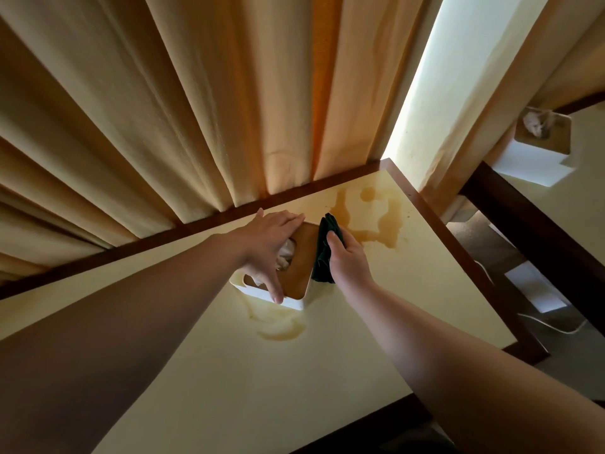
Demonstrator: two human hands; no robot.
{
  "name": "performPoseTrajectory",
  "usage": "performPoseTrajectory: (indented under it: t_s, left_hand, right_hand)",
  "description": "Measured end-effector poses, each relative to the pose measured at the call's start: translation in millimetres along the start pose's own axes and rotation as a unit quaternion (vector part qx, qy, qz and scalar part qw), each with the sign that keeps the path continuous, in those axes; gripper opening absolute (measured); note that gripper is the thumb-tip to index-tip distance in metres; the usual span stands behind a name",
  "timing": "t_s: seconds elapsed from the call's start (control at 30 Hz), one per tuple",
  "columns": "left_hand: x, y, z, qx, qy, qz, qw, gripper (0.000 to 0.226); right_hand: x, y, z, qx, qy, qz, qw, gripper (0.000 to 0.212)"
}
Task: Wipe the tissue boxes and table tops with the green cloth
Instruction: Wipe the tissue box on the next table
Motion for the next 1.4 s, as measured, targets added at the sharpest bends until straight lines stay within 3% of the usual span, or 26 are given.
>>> performPoseTrajectory:
  t_s: [0.13, 0.33, 0.43, 0.77, 0.97, 1.2, 1.4]
  left_hand:
    - [-8, -7, 2, -0.039, 0.001, 0.021, 0.999, 0.17]
    - [-10, -7, -5, -0.062, -0.012, 0.032, 0.998, 0.17]
    - [-11, -6, -8, -0.067, -0.016, 0.036, 0.997, 0.17]
    - [-14, -7, -6, -0.063, -0.022, 0.038, 0.997, 0.171]
    - [-14, -8, -6, -0.071, -0.017, 0.046, 0.996, 0.172]
    - [-14, -10, -5, -0.064, -0.006, 0.051, 0.997, 0.174]
    - [-13, -14, -3, -0.048, -0.004, 0.059, 0.997, 0.175]
  right_hand:
    - [0, -14, -2, 0.017, -0.014, -0.027, 0.999, 0.044]
    - [1, -26, -13, 0.043, -0.026, -0.02, 0.999, 0.038]
    - [-1, -35, -19, 0.071, -0.026, -0.027, 0.997, 0.052]
    - [-58, -71, -24, 0.09, 0.025, -0.027, 0.995, 0.046]
    - [-53, -44, -27, 0.142, 0.023, -0.017, 0.989, 0.042]
    - [9, -31, -21, 0.04, -0.018, -0.051, 0.998, 0.047]
    - [-13, -59, -21, 0.002, -0.006, -0.057, 0.998, 0.051]
Point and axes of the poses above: each hand's wrist, its own x-axis towards the middle knuckle, its own z-axis out of the back of the hand, y = z × x, the point moved 8 cm from there along x, towards the middle knuckle, and after that the axes turned 6 degrees about z, right-handed, at the moved point
